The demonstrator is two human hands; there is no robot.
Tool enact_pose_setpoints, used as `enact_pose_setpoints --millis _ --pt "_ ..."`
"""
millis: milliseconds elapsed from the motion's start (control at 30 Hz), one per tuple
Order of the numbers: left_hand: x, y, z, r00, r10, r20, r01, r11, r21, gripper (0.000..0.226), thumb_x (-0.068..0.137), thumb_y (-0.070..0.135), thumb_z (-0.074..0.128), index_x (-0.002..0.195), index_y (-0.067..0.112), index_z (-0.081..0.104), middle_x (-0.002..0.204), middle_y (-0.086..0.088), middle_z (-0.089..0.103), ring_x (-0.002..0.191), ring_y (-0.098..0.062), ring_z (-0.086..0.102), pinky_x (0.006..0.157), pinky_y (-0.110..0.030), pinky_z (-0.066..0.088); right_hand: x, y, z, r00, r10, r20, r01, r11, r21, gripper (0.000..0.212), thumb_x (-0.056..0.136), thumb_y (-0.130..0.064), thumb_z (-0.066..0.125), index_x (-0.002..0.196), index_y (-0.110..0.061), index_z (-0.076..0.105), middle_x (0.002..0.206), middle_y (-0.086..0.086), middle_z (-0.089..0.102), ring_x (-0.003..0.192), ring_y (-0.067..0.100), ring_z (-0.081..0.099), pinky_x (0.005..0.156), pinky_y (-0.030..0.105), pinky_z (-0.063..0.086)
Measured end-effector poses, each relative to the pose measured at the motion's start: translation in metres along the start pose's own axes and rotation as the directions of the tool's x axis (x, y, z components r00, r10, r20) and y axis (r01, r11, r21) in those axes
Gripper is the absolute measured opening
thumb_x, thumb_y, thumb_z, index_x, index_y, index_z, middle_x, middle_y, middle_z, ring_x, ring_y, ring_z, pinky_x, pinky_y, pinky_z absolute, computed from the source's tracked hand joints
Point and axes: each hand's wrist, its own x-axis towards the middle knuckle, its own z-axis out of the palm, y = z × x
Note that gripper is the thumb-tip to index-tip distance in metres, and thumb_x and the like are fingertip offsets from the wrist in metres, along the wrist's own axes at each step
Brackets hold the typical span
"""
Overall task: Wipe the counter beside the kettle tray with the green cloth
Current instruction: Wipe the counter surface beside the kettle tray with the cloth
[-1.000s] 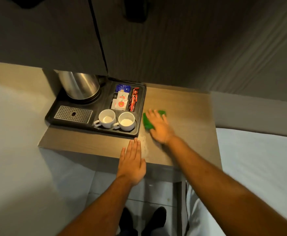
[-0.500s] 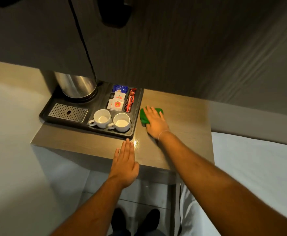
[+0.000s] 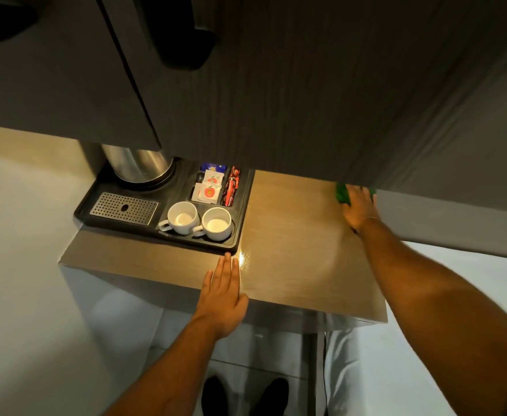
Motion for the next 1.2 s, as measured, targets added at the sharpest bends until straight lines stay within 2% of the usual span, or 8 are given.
enact_pose_setpoints --millis 67,167,367,600,767,967,1100,1200 --pt "0.0 -0.001 0.003 1.0 0.002 -0.028 -0.002 1.0 -0.002 0.089 0.09 0.056 0.004 0.165 0.016 -0.024 0.172 -0.005 -0.034 0.158 -0.02 -0.033 0.13 -0.046 -0.018 -0.013 0.025 0.006 0.999 -0.002 -0.034 -0.001 0.997 -0.081 0.066 0.1 -0.018 0.053 0.163 -0.017 0.031 0.17 0.012 0.029 0.157 0.033 0.023 0.127 0.049 0.015" --pt "-0.001 -0.001 0.004 0.999 0.001 -0.033 -0.001 1.0 -0.001 0.091 0.09 0.057 0.003 0.166 0.015 -0.022 0.173 -0.007 -0.032 0.16 -0.022 -0.03 0.132 -0.049 -0.015 -0.091 0.015 0.025 0.986 -0.163 -0.019 0.16 0.98 -0.121 0.085 0.094 -0.017 0.057 0.167 -0.026 0.015 0.176 0.001 0.013 0.162 0.03 0.009 0.13 0.056 0.011" --pt "0.002 0.0 0.001 1.0 -0.017 -0.01 0.017 1.0 0.016 0.094 0.085 0.059 -0.002 0.163 0.013 -0.028 0.176 -0.011 -0.031 0.161 -0.025 -0.029 0.128 -0.046 -0.02 -0.271 -0.007 0.068 0.834 -0.529 0.158 0.54 0.841 -0.039 0.09 0.095 -0.018 0.053 0.167 -0.038 0.002 0.175 -0.015 -0.004 0.161 0.01 -0.012 0.129 0.043 -0.007" --pt "0.002 0.001 0.003 0.999 -0.005 -0.033 0.006 1.0 0.017 0.092 0.086 0.059 -0.002 0.161 0.014 -0.029 0.176 -0.011 -0.03 0.161 -0.024 -0.029 0.126 -0.044 -0.022 -0.196 0.064 0.031 0.974 -0.224 0.017 0.225 0.97 -0.09 0.087 0.095 -0.016 0.058 0.167 -0.031 0.012 0.175 -0.004 0.014 0.162 0.023 0.008 0.129 0.056 0.02" --pt "0.002 0.001 0.001 1.0 -0.006 -0.03 0.007 1.0 0.014 0.093 0.088 0.058 0.003 0.165 0.013 -0.023 0.177 -0.011 -0.028 0.161 -0.024 -0.028 0.127 -0.044 -0.02 -0.092 0.016 0.031 0.996 -0.084 -0.017 0.084 0.996 0.006 0.073 0.101 -0.019 0.048 0.167 -0.025 0.017 0.176 0.0 0.013 0.162 0.027 0.006 0.131 0.054 0.007" --pt "0.0 0.006 -0.002 0.999 -0.028 -0.029 0.028 0.999 0.024 0.094 0.089 0.055 0.006 0.168 0.011 -0.016 0.178 -0.013 -0.023 0.164 -0.026 -0.022 0.128 -0.046 -0.018 -0.118 -0.074 0.064 0.916 -0.383 0.122 0.378 0.924 0.06 0.083 0.093 -0.011 0.055 0.166 -0.029 0.021 0.175 -0.001 0.019 0.162 0.027 0.011 0.13 0.06 0.009" --pt "-0.009 0.014 -0.012 0.998 -0.052 -0.02 0.052 0.999 0.01 0.088 0.092 0.044 0.01 0.169 0.008 -0.011 0.179 -0.012 -0.019 0.165 -0.024 -0.018 0.131 -0.043 -0.013 -0.208 -0.109 0.084 0.833 -0.512 0.209 0.476 0.856 0.2 0.085 0.089 -0.006 0.052 0.165 -0.033 0.024 0.174 -0.005 0.02 0.162 0.019 0.007 0.131 0.048 0.0" --pt "-0.026 0.016 -0.023 0.991 -0.023 -0.135 0.02 0.999 -0.026 0.087 0.091 0.042 0.008 0.171 0.009 0.007 0.182 -0.01 0.003 0.167 -0.023 -0.003 0.131 -0.038 -0.008 -0.238 -0.113 0.07 0.878 -0.411 0.243 0.325 0.887 0.327 0.074 0.091 -0.011 0.049 0.159 -0.036 0.037 0.165 0.002 0.043 0.154 0.028 0.036 0.127 0.045 0.028"
